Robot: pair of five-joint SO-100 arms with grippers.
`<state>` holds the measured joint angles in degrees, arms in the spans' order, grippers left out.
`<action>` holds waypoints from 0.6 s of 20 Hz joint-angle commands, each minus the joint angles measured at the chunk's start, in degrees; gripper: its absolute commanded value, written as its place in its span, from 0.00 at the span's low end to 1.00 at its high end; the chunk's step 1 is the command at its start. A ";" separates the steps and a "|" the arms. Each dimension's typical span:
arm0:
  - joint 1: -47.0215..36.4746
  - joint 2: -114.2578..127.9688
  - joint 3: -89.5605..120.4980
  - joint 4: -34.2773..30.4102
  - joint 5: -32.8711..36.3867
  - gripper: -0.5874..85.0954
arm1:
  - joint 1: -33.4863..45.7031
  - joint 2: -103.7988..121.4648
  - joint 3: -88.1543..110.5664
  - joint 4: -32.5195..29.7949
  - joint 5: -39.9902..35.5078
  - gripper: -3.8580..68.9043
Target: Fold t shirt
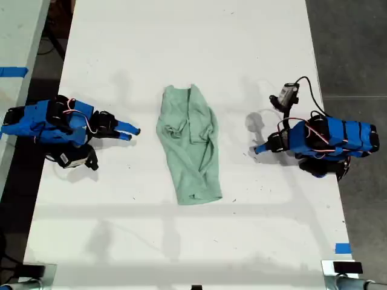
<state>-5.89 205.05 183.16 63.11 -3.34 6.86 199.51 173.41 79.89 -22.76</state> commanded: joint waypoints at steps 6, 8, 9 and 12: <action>11.87 0.18 0.44 -0.26 -0.88 0.22 | 0.70 0.62 4.04 -1.67 -0.44 0.11; 12.92 0.18 0.44 -0.26 -0.88 0.22 | 0.44 0.62 4.04 -1.67 -0.09 0.10; 13.27 0.18 0.44 -0.26 -0.88 0.22 | 0.35 0.62 4.04 -1.67 0.09 0.10; 13.45 0.18 0.44 -0.26 -0.88 0.22 | 0.70 0.62 4.13 -1.67 -0.53 0.10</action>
<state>6.94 205.05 183.16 63.11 -3.34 7.03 199.51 173.41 79.89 -22.76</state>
